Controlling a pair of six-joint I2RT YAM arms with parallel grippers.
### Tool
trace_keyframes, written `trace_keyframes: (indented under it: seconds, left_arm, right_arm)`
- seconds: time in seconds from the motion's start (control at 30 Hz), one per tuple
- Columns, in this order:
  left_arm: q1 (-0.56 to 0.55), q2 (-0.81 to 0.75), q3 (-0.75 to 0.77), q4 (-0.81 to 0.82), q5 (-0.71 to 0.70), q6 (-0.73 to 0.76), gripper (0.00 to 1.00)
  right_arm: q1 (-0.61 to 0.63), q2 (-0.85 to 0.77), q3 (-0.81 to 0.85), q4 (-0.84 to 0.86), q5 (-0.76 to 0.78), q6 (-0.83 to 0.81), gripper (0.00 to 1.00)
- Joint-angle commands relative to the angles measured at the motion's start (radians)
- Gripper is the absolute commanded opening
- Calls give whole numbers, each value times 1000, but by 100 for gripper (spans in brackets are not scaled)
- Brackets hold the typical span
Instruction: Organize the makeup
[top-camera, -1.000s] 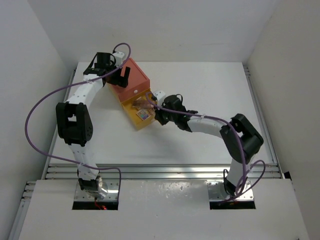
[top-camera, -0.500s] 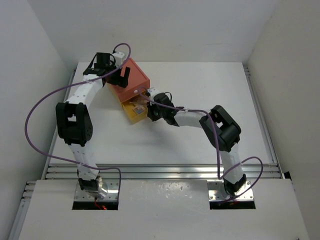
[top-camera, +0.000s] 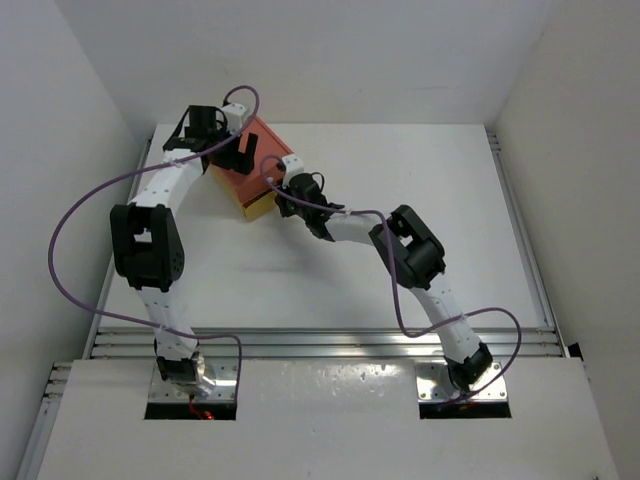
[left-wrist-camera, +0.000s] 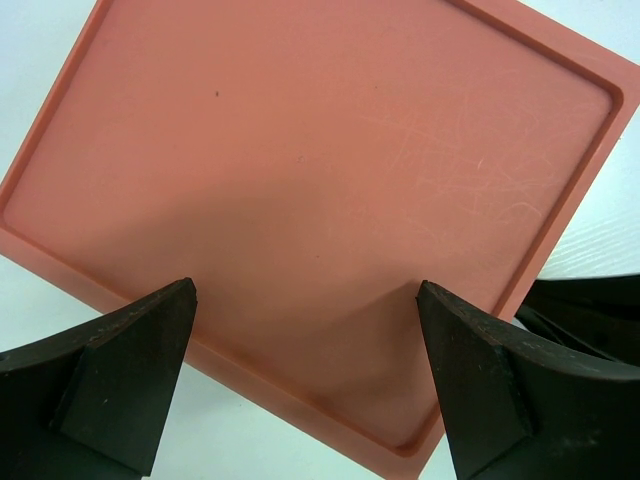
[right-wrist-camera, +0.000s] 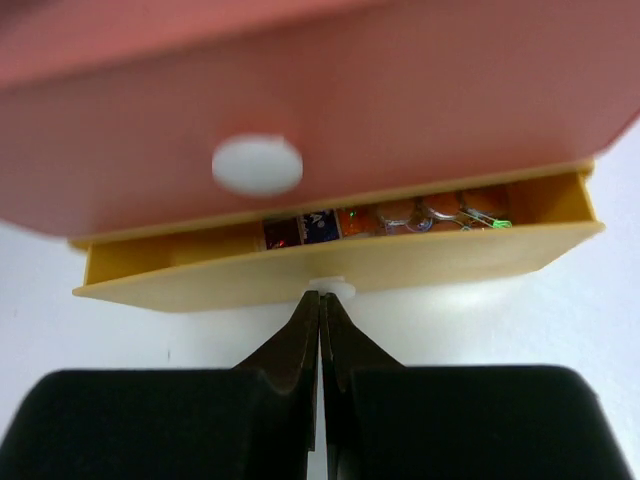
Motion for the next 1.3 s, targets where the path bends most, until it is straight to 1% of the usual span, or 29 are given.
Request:
trace_keyframes:
  seconds: [0.0,0.07,0.17,0.3,0.37,0.4,0.43,0.47,0.5,0.53,0.57,0.6,0.63,0.67,0.7,0.77,0.8,0.83,0.87,0.9,0.93,0.97,1.07,1.13,1.17,1.23,1.27]
  left_arm:
    - [10,45,-40,-101,-4,34,99]
    - [10,45,-40,-101,5,44,99]
    - [10,54,-40,-101,5,44,99]
    - [10,54,-40,-111,5,53,99]
    - [10,54,-31,-111,5,53,99]
    - [10,54,-31,-120,5,53,99]
    - [10,54,-22,-120,5,53,99]
    - [10,54,-21,-129,-4,53,99]
    - [19,54,-11,-129,-4,53,99]
    - [19,54,3,-129,-4,53,99]
    - [19,54,12,-141,-4,53,99]
    - [19,54,21,-150,-4,53,99]
    - [19,54,47,-151,-4,62,99]
    - [19,54,63,-161,-4,62,99]
    - [19,54,80,-175,-4,62,99]
    - [28,54,136,-187,8,48,99]
    - [39,54,158,-200,22,36,99]
    - [48,45,178,-200,37,36,99]
    - [48,34,217,-212,37,24,99]
    - [60,25,236,-212,46,24,99]
    - [71,-1,251,-212,47,15,99]
    - [71,-17,279,-221,37,14,99]
    - [121,-81,302,-221,13,-5,99]
    - [155,-112,279,-221,-12,-44,99]
    - [193,-127,243,-221,-44,-58,99]
    - [232,-170,189,-221,-79,-91,99]
    - [271,-187,122,-221,-90,-102,99]
  right_arm:
    - [-1,52,81,103,80,-7,0]
    - [-3,76,114,115,109,-9,0]
    - [-3,98,136,125,114,2,0]
    - [-1,92,108,151,92,19,0]
    - [-3,57,69,184,91,27,0]
    - [-1,43,8,195,89,28,1]
    - [-3,28,-19,215,85,8,1]
    - [-4,-36,-46,226,85,-4,1]
    - [0,-64,-138,234,80,-13,3]
    - [-7,-89,-175,237,79,-25,4]
    - [-9,-165,-216,241,82,-50,7]
    - [-12,-236,-349,250,79,-49,9]
    - [-22,-314,-396,269,66,-55,12]
    - [-35,-353,-486,267,57,-52,20]
    - [-41,-462,-525,261,25,-53,25]
    - [-79,-534,-649,167,5,-47,36]
    - [-88,-628,-668,78,-19,-50,51]
    - [-111,-655,-701,-37,-24,-53,63]
    - [-145,-684,-705,-167,-24,-49,86]
    - [-174,-751,-703,-234,0,-44,93]
    - [-193,-770,-702,-351,14,-39,98]
    - [-223,-811,-703,-399,37,-39,100]
    - [-309,-909,-744,-579,103,-53,100]
    - [-366,-971,-761,-653,153,-27,100]
    - [-424,-982,-758,-737,160,-16,100]
    - [-460,-1009,-745,-800,183,23,100]
    - [-498,-1013,-738,-825,186,30,100]
